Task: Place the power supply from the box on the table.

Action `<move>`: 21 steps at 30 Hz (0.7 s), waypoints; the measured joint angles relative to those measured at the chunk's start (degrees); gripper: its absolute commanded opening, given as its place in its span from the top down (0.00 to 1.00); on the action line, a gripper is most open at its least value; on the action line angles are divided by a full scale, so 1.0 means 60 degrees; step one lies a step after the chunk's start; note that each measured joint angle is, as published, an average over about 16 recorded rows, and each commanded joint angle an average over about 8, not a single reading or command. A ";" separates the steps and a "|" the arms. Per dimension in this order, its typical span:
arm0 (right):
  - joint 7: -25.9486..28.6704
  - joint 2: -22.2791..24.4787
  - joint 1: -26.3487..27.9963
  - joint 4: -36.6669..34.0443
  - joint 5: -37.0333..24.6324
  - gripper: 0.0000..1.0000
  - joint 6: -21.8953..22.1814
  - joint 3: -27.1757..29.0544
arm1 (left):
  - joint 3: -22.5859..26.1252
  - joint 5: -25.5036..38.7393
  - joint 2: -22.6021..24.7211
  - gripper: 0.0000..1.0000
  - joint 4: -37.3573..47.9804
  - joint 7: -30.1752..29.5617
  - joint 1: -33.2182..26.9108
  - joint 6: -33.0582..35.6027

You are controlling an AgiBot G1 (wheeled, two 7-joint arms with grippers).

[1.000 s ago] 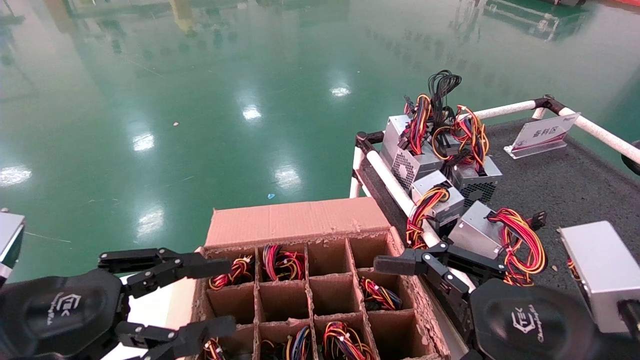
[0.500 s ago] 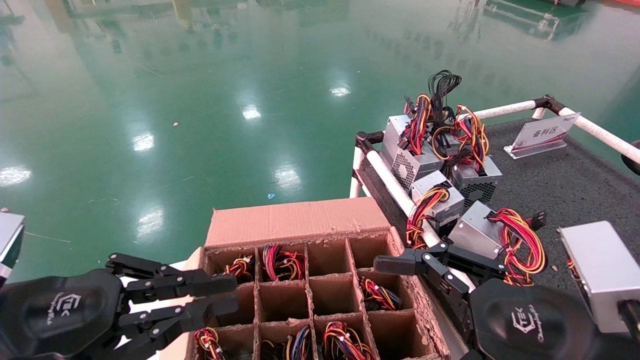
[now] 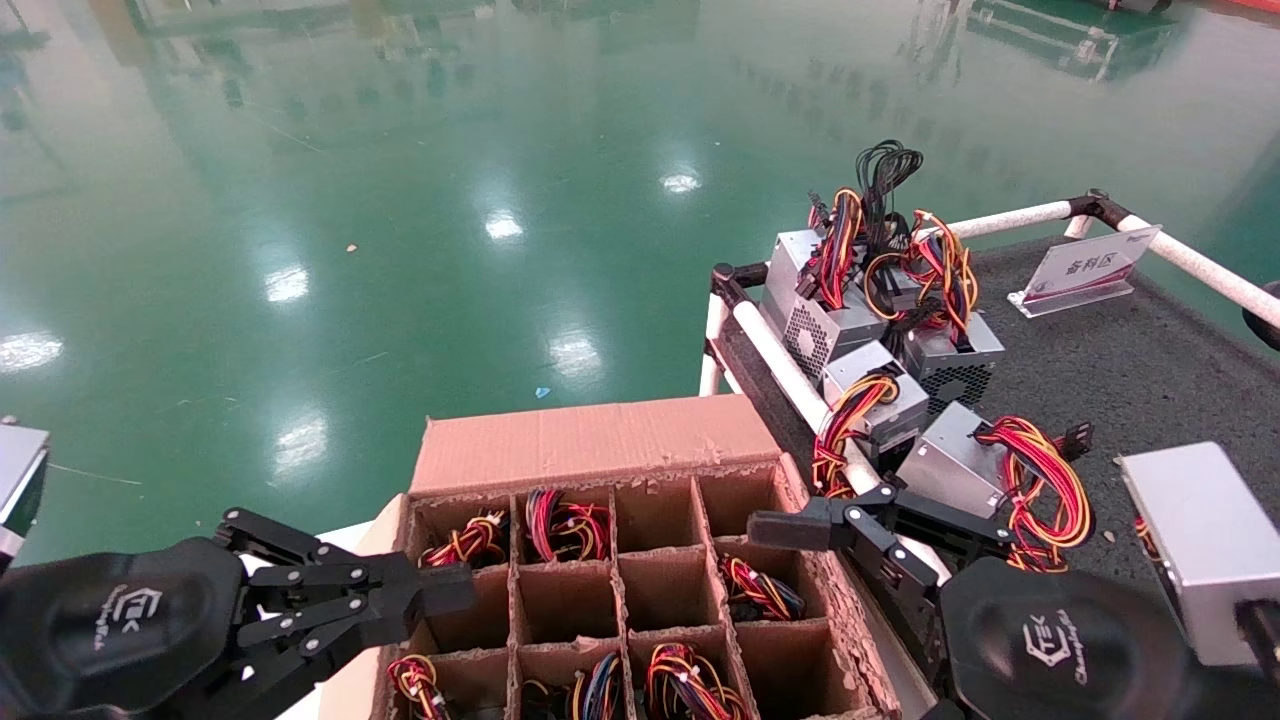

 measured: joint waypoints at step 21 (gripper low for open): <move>-0.0466 -0.0134 -0.0136 0.0102 -0.2238 0.00 0.1788 -0.0434 | 0.0000 0.0000 0.0000 0.00 0.0000 0.0000 0.0000 0.0000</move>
